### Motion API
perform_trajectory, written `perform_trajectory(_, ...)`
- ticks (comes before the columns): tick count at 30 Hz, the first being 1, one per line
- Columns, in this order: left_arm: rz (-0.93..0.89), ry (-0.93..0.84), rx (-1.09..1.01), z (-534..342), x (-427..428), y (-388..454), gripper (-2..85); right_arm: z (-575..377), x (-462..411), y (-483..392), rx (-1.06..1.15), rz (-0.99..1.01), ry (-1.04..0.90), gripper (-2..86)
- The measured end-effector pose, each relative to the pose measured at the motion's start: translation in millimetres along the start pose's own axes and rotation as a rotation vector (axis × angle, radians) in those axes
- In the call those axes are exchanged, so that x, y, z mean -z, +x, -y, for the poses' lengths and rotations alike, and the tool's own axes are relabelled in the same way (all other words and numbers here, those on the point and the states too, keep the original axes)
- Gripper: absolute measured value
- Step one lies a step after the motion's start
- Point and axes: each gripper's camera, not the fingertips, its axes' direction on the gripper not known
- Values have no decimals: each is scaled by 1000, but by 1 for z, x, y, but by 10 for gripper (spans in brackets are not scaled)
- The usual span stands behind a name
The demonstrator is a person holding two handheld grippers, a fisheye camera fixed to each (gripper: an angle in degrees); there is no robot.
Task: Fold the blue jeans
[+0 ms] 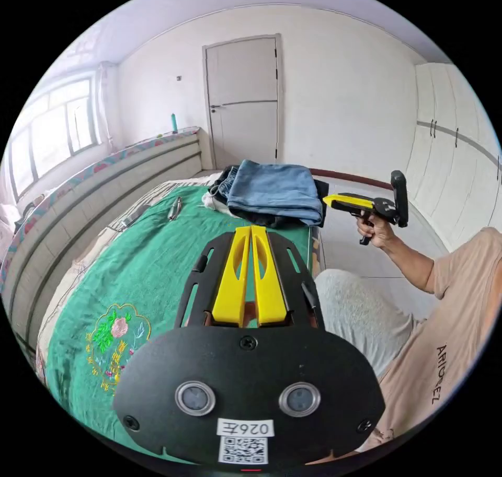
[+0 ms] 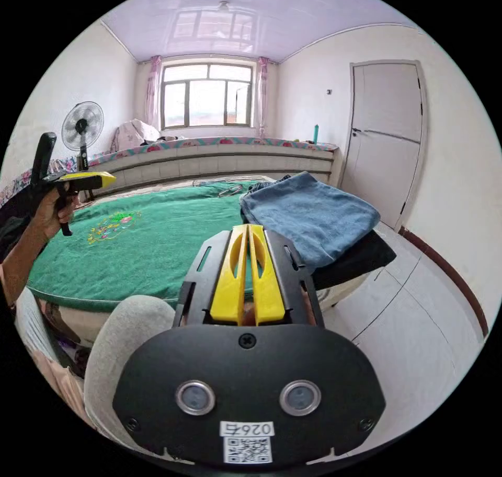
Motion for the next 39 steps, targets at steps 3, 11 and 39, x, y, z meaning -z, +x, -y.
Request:
perform_trajectory(3, -46, -87, 16, 55, -85, -26, 6, 19, -20, 59, -87, -82, 4, 7)
perform_trajectory(11, 4, -107, 145, 150, -248, -92, 160, 90, -70, 198, -247, -165, -40, 64)
perform_trajectory(39, -13, -312, 78, 241, -380, -159, 64, 196, -101, 339, -421, -259, -150, 73)
